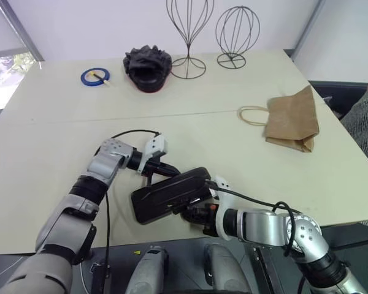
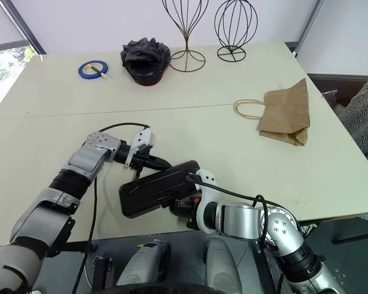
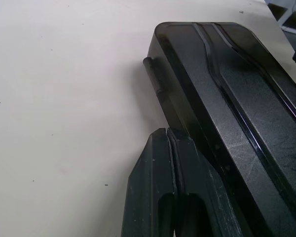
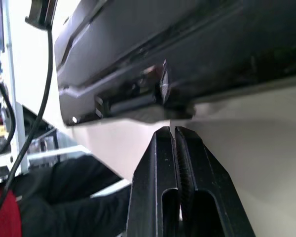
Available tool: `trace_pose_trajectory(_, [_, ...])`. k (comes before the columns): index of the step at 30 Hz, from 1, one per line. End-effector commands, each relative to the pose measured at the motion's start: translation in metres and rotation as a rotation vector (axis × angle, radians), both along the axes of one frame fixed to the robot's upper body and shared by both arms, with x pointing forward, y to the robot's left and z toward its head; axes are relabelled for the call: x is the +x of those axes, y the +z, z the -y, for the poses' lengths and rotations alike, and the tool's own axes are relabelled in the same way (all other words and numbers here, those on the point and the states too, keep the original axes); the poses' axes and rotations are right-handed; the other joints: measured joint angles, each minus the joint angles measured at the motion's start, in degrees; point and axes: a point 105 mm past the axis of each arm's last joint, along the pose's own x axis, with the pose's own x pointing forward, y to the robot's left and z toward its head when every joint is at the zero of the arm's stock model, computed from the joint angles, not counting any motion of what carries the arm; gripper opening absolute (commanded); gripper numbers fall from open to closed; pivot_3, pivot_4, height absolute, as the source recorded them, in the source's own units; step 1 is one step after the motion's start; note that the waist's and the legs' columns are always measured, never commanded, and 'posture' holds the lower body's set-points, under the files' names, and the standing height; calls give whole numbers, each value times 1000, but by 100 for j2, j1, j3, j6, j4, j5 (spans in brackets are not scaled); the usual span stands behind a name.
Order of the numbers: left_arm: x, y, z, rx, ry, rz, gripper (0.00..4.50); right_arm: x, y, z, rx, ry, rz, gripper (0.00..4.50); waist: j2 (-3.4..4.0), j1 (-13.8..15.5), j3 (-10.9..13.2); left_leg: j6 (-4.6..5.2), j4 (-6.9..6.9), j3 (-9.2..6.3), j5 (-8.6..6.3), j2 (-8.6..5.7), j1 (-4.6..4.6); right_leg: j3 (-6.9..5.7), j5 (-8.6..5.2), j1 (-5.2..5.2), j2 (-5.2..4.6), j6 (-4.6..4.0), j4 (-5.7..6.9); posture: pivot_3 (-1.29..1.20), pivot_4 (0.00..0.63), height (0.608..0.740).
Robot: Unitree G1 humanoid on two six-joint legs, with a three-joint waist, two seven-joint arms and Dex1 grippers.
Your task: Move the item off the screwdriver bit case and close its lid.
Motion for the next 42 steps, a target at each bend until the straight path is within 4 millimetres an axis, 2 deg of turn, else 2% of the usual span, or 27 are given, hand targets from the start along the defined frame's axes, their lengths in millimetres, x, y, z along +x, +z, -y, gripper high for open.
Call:
trace_pose_trajectory(1, [0, 9, -1, 0, -24, 41, 0, 0, 8, -8, 28, -11, 35, 111, 0, -2, 0, 0, 0, 0, 0, 0, 0, 0, 0, 0, 0, 0, 0, 0, 150, 740])
trace_pose_trajectory(12, [-12, -1, -2, 68, -127, 27, 0, 4, 12, -21, 12, 19, 134, 111, 1, -12, -1, 0, -1, -1, 0, 2, 2, 0, 0, 0, 4, -1, 1, 0, 150, 740])
trace_pose_trajectory(19, [-25, -9, 0, 89, -185, 8, 0, 10, 14, -24, -40, 42, 240, 111, 2, -19, -2, 1, -2, -1, 0, 3, 3, 0, -1, 0, 6, -1, 1, 0, 150, 740])
trace_pose_trajectory(27, [-31, -11, 5, 80, -201, 7, 0, 14, 16, -26, -55, 56, 296, 111, 0, -17, -4, 1, -2, -1, -1, 3, 4, 0, -1, 0, 7, -1, 1, 0, 150, 740])
trace_pose_trajectory(42, [-40, -21, 10, 97, -250, -20, 0, 47, 34, -25, -138, 9, 520, 111, 2, -19, -6, 1, -1, -1, -1, 4, 7, 0, -1, 1, 9, -1, 5, 0, 150, 740])
